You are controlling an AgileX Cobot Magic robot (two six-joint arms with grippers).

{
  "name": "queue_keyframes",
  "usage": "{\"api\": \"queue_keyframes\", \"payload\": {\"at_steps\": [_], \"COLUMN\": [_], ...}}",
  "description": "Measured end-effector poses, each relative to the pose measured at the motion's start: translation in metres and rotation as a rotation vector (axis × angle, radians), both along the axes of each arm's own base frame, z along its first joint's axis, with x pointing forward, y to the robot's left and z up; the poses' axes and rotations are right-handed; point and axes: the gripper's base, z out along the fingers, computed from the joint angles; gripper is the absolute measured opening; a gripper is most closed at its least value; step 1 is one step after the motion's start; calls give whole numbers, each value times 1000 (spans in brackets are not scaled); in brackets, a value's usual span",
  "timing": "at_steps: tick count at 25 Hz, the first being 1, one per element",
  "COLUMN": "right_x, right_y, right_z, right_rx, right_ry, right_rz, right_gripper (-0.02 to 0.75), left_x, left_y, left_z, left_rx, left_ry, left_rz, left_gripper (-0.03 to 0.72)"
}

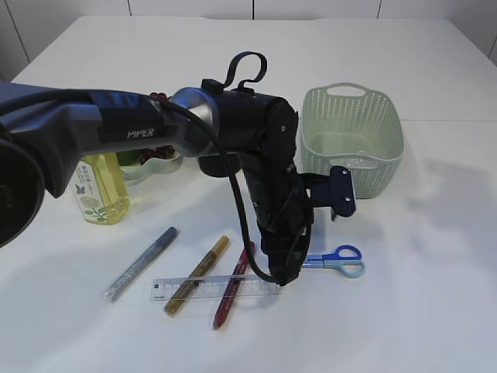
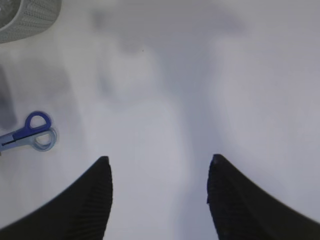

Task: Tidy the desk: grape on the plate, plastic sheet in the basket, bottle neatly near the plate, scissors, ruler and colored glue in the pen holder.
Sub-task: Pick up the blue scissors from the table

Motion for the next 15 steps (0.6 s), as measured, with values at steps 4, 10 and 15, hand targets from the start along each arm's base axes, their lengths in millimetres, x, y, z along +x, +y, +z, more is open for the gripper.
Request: {"api": "queue_keyframes", "payload": {"at_steps": [4, 10, 15], "right_x": [0, 0, 0], "right_y": [0, 0, 0], "right_z": [0, 0, 0], "right_rx": [0, 0, 0], "right_ry": [0, 0, 0], "right_rz": [0, 0, 0], "right_gripper": [475, 475, 475], "left_x": [0, 1, 0], "left_y": [0, 0, 1], "left_z": [0, 0, 0], "left_rx": [5, 5, 8], "left_ry": [-4, -1, 16], "left_rz": [1, 21, 89], "left_gripper": [146, 129, 129]}}
